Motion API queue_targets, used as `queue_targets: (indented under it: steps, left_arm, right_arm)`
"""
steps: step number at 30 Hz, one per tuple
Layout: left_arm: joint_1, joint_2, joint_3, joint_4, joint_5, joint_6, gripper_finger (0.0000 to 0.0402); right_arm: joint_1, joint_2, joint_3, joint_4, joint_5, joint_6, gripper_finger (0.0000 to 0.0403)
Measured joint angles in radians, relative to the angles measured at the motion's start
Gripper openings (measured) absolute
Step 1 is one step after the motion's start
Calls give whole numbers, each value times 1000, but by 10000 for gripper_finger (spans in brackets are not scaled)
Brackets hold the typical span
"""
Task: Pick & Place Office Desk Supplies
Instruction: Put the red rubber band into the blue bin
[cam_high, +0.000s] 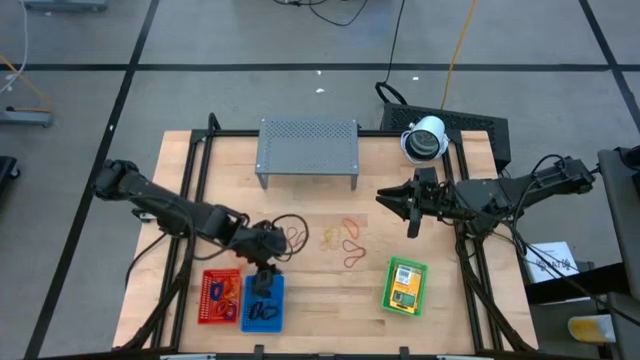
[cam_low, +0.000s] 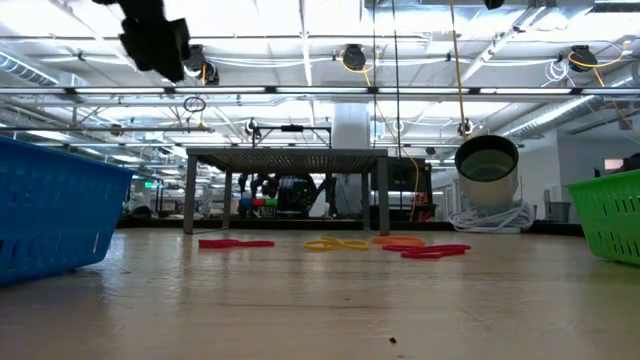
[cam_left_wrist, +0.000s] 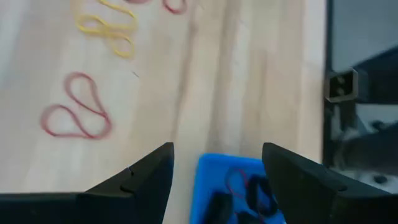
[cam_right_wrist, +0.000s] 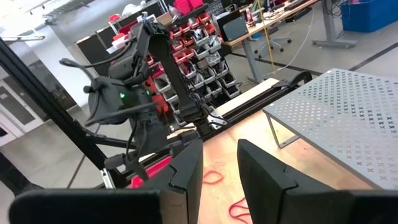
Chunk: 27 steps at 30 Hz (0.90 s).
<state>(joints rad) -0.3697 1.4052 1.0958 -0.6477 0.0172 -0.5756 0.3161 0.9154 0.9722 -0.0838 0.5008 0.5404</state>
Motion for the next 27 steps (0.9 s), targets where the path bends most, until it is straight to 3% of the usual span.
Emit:
queue_targets:
  steps: [12,27]
  left_arm:
    - [100,26,0,-82,-179,-12,255]
    - [94,234,0,-52,-126,290,255]
  right_arm:
    - [0,0,0,-4,-3,-37,89]
    - [0,0,0,-14,-7,-56,89]
